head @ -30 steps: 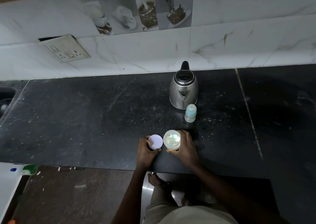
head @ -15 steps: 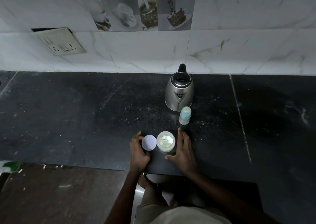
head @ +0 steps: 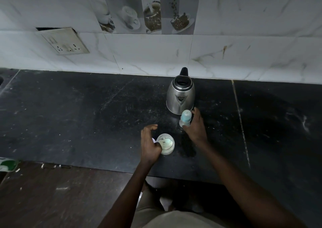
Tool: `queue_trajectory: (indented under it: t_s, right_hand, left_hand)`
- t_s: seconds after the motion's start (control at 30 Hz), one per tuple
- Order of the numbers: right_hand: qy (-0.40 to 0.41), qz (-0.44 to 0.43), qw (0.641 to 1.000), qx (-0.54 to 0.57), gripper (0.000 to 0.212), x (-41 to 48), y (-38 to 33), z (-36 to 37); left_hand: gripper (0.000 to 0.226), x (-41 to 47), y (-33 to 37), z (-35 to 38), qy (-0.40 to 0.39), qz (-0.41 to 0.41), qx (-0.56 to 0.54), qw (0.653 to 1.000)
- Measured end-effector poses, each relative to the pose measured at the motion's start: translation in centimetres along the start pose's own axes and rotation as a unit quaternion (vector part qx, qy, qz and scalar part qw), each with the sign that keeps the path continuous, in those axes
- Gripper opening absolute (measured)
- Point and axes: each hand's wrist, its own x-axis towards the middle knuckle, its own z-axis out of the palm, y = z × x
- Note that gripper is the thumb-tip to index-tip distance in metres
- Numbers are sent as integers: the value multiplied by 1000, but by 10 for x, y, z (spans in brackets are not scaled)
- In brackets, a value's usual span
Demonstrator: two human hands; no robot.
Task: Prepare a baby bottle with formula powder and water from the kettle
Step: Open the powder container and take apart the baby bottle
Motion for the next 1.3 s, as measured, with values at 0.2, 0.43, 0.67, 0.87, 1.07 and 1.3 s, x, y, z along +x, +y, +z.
queue_trajectory:
  t_s: [0.2,0.43,0.67,0.87,1.07,1.3]
  right_hand:
    - [9,39,999,-7,76,10,0,12]
    - [1,36,999,-9,63,-30,11,4]
    - [-21,58,998,-7,59,-87,26,-10]
    - [-38,42,998,-20,62,-107,39,-13]
    - [-51,53,997,-20,74,-103,43,-15]
    - [-45,45,998,6,82,-100,44,-42]
  left_hand:
    - [64,-4,11,5,-21,39,14,999]
    - [62,-9,30,19,-57,80,2,995]
    - [61,-29,45,55,-141,91,-12,986]
    - [77,-49,29,91,-204,70,9,976]
    - [89,-48,8,104,-236,52,38,970]
    - [82,-41,4,111,-240,17,41,970]
